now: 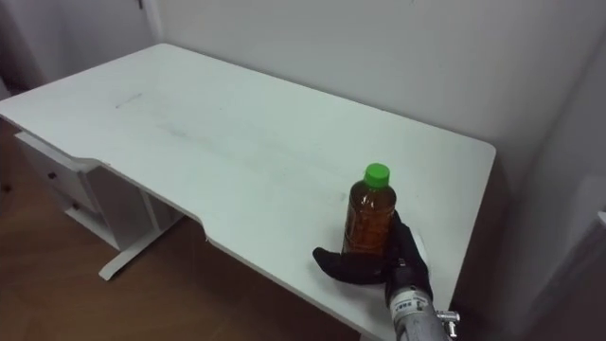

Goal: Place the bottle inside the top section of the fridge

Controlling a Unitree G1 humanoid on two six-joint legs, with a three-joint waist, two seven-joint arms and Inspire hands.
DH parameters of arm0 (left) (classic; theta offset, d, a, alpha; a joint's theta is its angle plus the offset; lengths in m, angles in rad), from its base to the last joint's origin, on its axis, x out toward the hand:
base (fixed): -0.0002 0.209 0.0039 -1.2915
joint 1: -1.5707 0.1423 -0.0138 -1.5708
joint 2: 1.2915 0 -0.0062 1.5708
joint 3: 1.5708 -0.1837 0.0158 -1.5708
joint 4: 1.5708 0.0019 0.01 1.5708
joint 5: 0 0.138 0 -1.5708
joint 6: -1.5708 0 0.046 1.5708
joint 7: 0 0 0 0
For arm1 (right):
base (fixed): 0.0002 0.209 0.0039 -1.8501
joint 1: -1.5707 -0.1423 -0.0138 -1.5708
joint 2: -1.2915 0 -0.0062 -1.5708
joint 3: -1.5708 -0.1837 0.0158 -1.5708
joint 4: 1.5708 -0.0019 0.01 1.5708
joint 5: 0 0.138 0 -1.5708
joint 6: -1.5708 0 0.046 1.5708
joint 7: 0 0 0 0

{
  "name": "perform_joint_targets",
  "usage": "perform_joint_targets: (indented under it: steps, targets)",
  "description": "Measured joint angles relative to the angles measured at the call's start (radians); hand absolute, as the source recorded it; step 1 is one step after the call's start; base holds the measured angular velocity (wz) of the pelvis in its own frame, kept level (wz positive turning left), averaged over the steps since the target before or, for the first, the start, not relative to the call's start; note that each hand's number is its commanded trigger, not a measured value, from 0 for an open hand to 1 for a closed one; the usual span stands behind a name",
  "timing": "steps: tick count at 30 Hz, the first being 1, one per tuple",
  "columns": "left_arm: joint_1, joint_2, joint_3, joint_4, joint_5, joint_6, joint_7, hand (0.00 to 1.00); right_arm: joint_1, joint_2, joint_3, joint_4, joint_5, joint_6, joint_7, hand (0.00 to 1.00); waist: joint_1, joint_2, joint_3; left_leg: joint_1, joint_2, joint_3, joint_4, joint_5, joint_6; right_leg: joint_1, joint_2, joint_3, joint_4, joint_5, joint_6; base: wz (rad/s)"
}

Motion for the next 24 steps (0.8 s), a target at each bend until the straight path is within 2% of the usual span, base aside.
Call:
perform_joint_targets:
  steps: [24]
  targets:
    - [0.005, 0.0, -0.002, 0.0, 0.0, 0.0, 0.001, 0.0, 0.0, -0.006, 0.005, 0.0, 0.038, 0.0, -0.001, 0.0, 0.012, 0.004, 0.003, 0.0, 0.0, -0.002, -0.001, 0.001, -0.001, 0.0, 0.001, 0.001, 0.0, -0.001, -0.001, 0.0]
